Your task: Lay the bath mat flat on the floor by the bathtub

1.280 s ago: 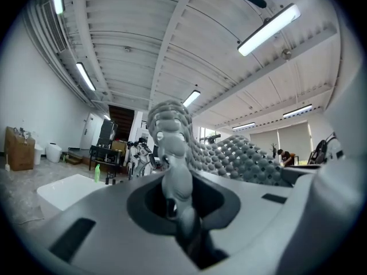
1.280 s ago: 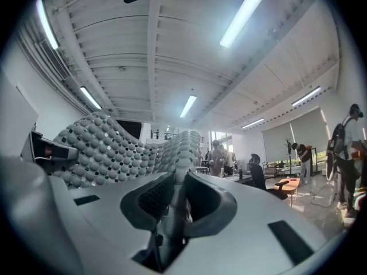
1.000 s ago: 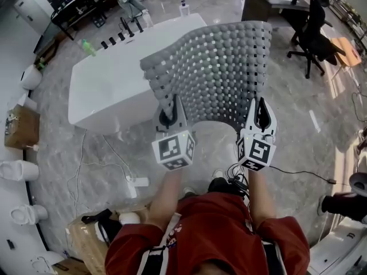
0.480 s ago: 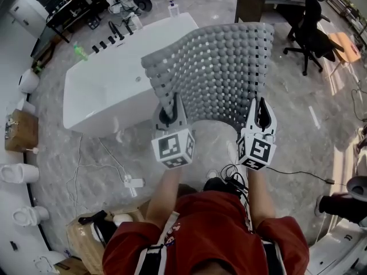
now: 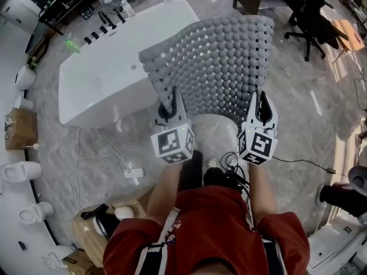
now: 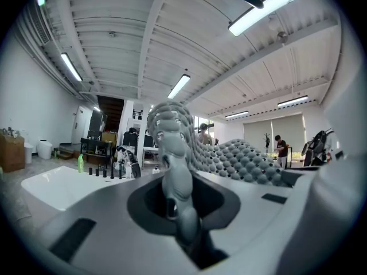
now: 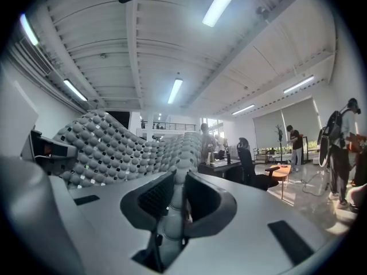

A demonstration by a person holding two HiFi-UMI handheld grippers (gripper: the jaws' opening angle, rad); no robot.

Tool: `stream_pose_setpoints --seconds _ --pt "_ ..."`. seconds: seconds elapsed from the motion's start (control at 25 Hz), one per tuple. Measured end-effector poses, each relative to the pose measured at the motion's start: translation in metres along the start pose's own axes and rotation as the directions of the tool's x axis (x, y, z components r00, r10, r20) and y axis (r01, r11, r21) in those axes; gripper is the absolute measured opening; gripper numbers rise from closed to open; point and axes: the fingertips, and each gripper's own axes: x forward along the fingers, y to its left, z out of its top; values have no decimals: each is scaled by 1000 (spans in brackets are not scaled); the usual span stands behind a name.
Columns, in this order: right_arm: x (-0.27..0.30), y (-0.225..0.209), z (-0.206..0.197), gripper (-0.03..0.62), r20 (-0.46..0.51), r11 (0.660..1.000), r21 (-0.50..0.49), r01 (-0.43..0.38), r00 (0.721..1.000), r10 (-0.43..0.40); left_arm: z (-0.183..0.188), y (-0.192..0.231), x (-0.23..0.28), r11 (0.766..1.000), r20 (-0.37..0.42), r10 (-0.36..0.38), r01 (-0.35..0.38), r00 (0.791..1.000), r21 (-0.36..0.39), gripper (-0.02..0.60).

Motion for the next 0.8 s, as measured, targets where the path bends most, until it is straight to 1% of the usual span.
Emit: stream_pose_setpoints --seconds 0.2,0.4,0.56,0.8 --pt "11 10 -30 77 -60 1000 -26 8 998 -9 -35 13 16 1000 -56 -10 9 998 -29 61" --pt "38 7 -63 77 -130 999 -49 5 992 -11 -73 16 46 999 -127 -13 7 992 -50 60" --pt "55 19 -98 77 -201 999 -54 -6 980 -5 -109 32 61 998 -199 -11 -1 980 -60 60" --pt "78 32 -154 77 -301 997 -70 -22 954 0 -165 52 79 997 -296 -3 -18 955 -70 61"
